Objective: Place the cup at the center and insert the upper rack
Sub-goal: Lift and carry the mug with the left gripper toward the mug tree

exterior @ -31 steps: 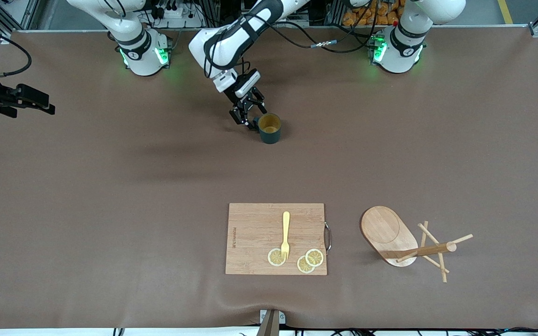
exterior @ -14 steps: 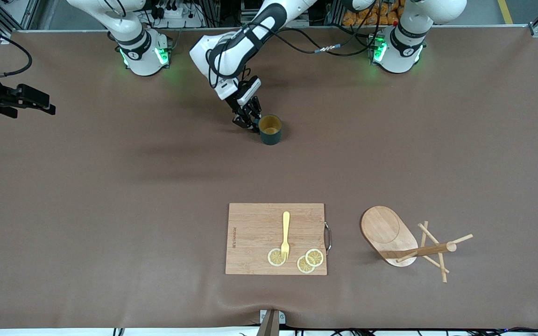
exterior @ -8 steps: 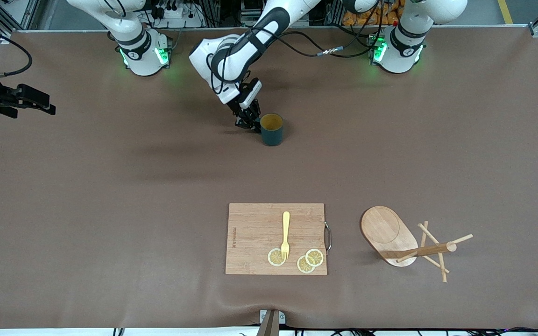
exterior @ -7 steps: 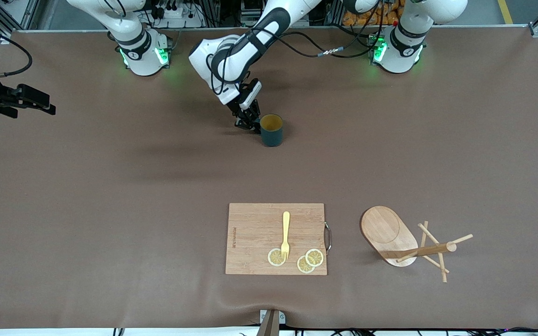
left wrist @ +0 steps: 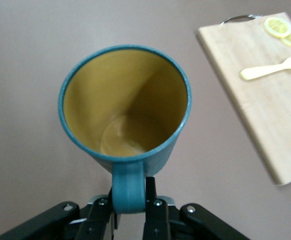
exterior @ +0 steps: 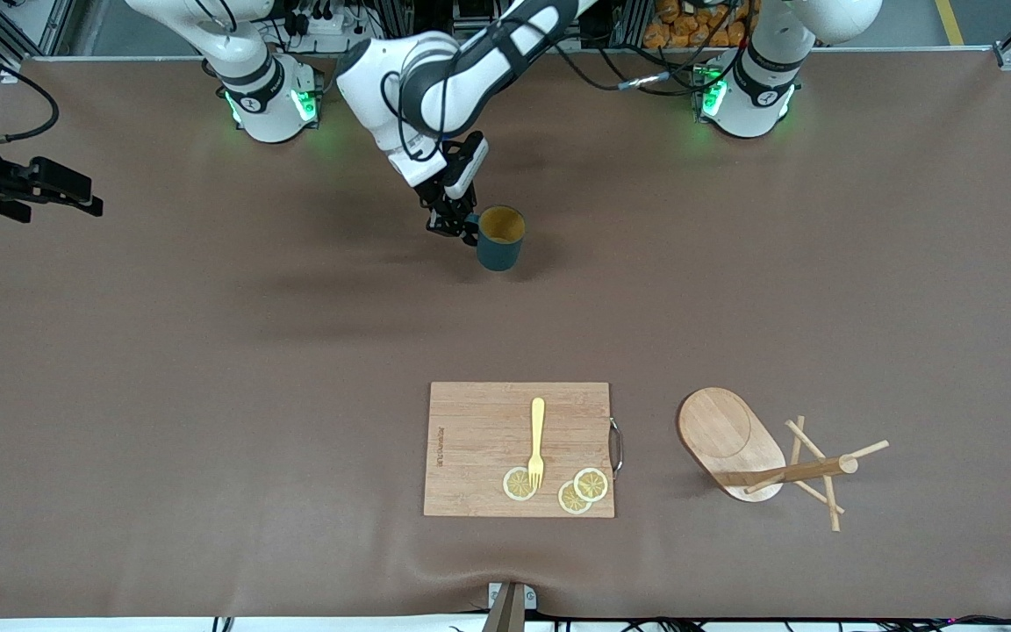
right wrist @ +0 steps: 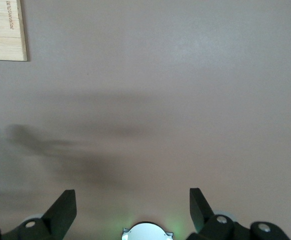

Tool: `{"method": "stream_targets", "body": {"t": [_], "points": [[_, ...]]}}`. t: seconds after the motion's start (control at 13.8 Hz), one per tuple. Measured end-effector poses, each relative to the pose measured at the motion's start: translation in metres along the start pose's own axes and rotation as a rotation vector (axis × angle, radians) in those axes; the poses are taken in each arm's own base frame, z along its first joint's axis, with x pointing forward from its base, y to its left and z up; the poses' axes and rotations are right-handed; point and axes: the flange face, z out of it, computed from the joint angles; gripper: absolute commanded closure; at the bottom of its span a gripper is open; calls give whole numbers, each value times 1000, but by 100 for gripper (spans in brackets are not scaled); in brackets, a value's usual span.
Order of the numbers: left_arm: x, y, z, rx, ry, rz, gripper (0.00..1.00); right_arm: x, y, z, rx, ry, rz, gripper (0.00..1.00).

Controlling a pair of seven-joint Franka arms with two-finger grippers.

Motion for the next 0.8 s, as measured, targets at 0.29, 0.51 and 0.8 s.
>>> {"method": "stream_targets", "body": {"t": [0.29,0.51,0.8], "points": [[87,56,-46,34,-128,-38,100,-2,4,-16,-42,33,5,0],[178,92,-85,56,-242,-37,100,-4,5,-26,-68,53,7,0],[249,119,-80,97,-313,-20,100,-2,4,-29,-70,73,4,0]]}}
